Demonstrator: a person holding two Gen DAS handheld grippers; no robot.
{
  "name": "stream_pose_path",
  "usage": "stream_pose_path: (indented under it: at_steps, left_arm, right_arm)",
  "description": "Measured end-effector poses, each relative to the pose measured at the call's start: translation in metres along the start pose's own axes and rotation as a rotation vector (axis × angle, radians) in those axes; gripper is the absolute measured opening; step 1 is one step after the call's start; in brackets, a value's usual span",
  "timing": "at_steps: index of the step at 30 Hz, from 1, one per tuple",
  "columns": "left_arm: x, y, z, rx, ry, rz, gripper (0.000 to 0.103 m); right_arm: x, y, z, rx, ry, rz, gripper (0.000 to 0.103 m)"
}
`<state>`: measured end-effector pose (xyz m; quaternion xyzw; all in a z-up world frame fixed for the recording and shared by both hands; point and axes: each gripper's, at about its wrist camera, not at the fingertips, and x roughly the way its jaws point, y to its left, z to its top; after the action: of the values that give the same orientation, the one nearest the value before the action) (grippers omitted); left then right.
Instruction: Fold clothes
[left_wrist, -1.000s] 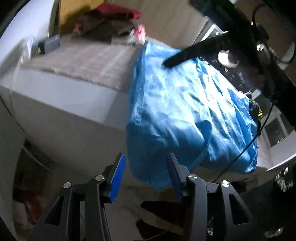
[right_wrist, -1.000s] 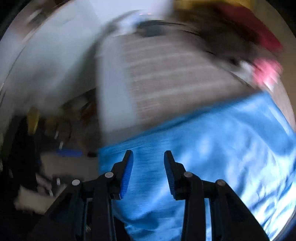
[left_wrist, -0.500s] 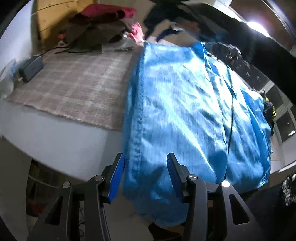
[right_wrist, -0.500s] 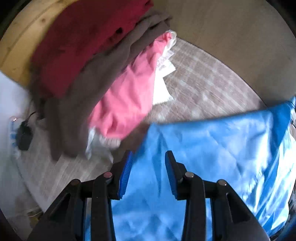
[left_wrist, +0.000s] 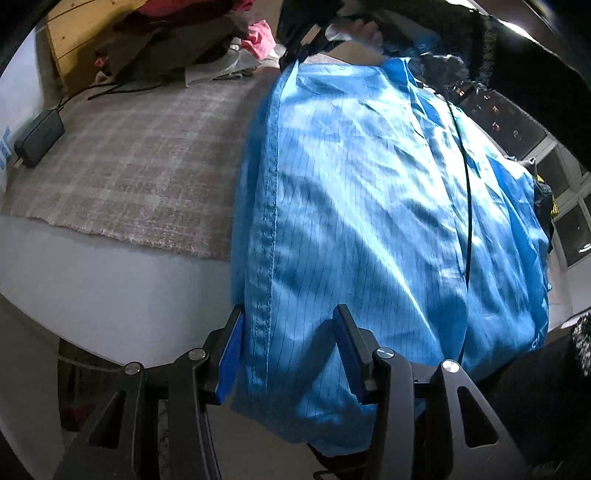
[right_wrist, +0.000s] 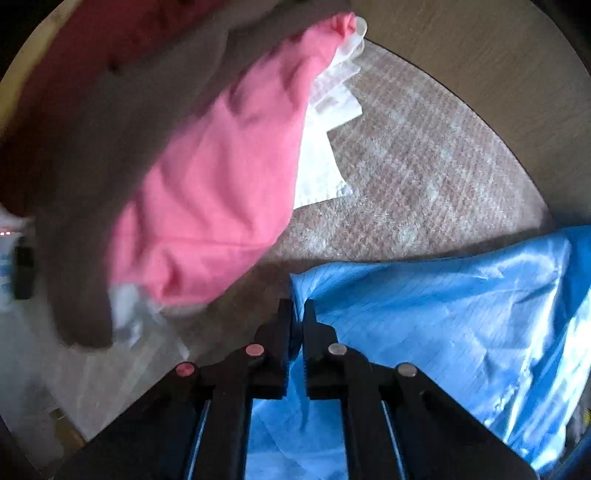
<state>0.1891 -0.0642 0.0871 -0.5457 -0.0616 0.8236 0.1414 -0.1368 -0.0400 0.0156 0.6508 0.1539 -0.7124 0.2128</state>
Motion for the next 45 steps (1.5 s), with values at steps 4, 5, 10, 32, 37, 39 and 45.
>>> stream_pose_path:
  at_steps: [4,5,10,32,37,39,45]
  left_arm:
    - [0.001,-0.004,0.0,0.04,0.015,0.001,0.044]
    - [0.001,-0.005,0.0,0.042,0.019,-0.004,0.044]
    - [0.001,-0.017,0.001,0.094,0.033,0.005,0.04]
    - [-0.036,-0.195,-0.074,0.281,0.131,-0.293,0.034]
    - [-0.059,-0.129,-0.098,0.222,0.126,-0.142,0.034]
    - [-0.058,-0.111,-0.1,0.22,0.106,-0.131,0.036]
    - [-0.008,-0.12,-0.08,0.267,0.117,-0.184,0.042]
  right_arm:
    - [-0.047,-0.027,-0.02,0.003,-0.087,0.139,0.003]
    - [-0.059,-0.034,-0.026,0.004,-0.105,0.169,0.003]
    - [-0.123,-0.065,-0.06,0.001,-0.218,0.301,0.003]
    - [-0.049,-0.241,-0.172,0.32,-0.18,0.008,0.01]
    - [-0.123,-0.223,-0.233,0.285,-0.339,0.052,0.025]
    - [-0.146,-0.193,-0.278,0.199,-0.358,0.143,0.031]
    - [-0.108,-0.104,-0.383,0.117,-0.205,0.238,0.033]
